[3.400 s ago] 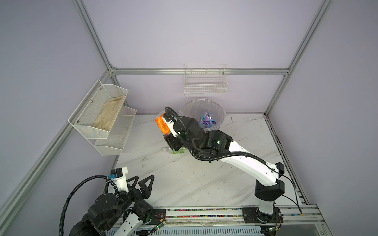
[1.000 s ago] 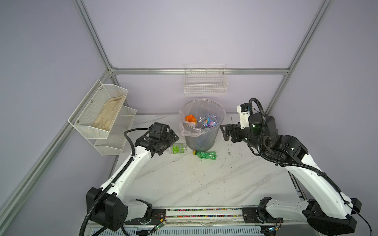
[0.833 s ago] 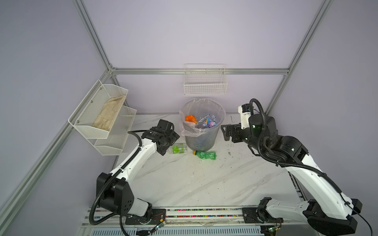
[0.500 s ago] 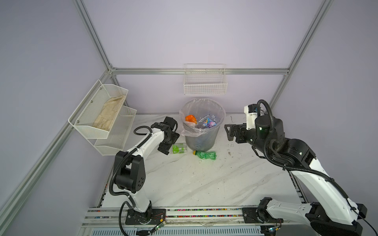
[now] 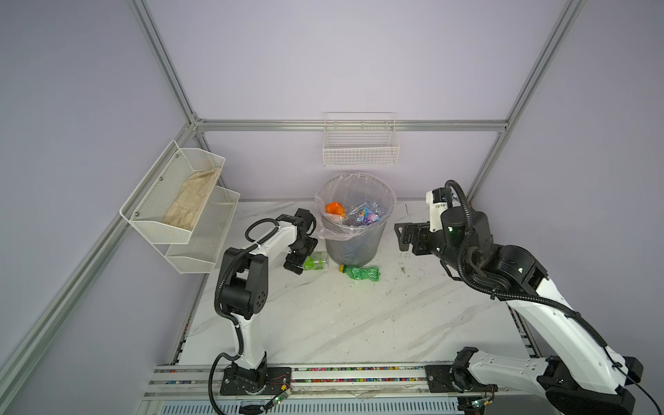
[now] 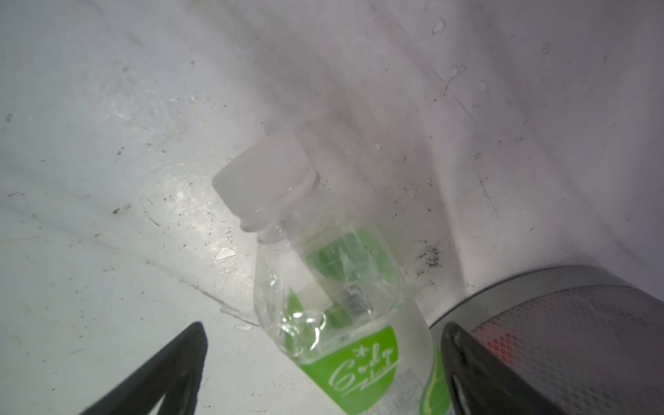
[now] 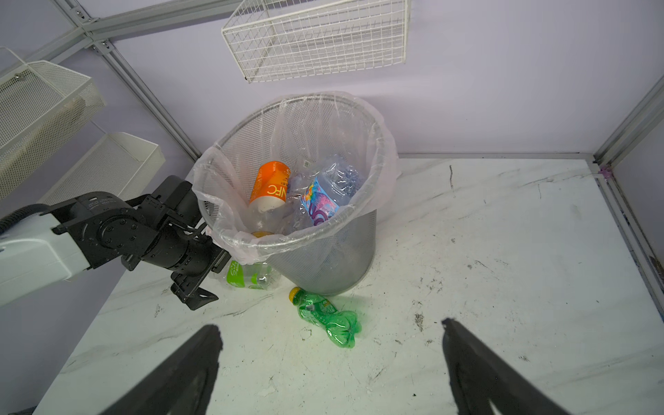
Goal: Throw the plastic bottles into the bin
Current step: 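Withdraw the right gripper while the left gripper lowers onto the green-labelled clear bottle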
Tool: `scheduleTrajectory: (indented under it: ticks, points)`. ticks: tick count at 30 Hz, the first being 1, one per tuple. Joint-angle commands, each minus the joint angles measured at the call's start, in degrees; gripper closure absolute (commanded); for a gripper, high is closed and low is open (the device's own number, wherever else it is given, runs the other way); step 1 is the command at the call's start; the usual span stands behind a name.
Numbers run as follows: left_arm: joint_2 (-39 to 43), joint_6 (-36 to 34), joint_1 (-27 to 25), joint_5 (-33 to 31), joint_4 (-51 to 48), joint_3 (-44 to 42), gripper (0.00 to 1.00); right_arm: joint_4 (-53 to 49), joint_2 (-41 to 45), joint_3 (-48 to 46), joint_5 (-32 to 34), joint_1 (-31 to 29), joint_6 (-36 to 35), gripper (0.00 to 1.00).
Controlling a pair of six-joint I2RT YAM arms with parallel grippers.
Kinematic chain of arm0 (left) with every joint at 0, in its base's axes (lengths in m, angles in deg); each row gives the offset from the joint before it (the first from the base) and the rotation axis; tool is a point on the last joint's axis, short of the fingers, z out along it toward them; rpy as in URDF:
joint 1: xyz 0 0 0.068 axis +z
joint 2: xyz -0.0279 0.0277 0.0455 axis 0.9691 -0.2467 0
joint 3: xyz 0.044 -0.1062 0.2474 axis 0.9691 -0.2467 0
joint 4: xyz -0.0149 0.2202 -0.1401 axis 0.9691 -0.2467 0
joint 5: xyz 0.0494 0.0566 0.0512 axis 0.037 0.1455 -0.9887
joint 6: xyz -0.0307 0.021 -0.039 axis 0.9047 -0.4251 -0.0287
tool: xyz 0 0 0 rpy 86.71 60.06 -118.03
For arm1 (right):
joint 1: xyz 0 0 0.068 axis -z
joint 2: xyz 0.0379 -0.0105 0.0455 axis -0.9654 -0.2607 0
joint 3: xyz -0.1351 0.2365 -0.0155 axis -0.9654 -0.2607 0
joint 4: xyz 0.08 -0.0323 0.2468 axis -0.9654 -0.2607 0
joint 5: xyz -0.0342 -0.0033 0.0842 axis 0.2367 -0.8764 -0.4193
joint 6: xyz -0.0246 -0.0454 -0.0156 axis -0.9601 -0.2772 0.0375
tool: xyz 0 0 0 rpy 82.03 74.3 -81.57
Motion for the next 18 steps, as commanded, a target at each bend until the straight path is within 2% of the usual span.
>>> scheduleTrajectory:
  ticks: [1,6,13,18]
  points:
    - [-0.5,1.5,0.5,1.2,1.2,2.2,0.0,-0.5,0.3,-0.5,1.8,-0.2,0.3,0.03]
    - [-0.8,2.7,0.5,1.1,2.2,-1.1,0.07,-0.3,0.3,-0.7,2.1,-0.2,0.2,0.03]
    - [1.5,3.0,0.5,1.6,6.1,-7.9,0.33,-0.4,0.6,-0.4,2.3,-0.2,0.5,0.02]
    - [4.0,2.9,0.5,1.2,7.0,-12.8,0.45,-0.5,1.2,-0.3,2.3,-0.2,1.0,0.02]
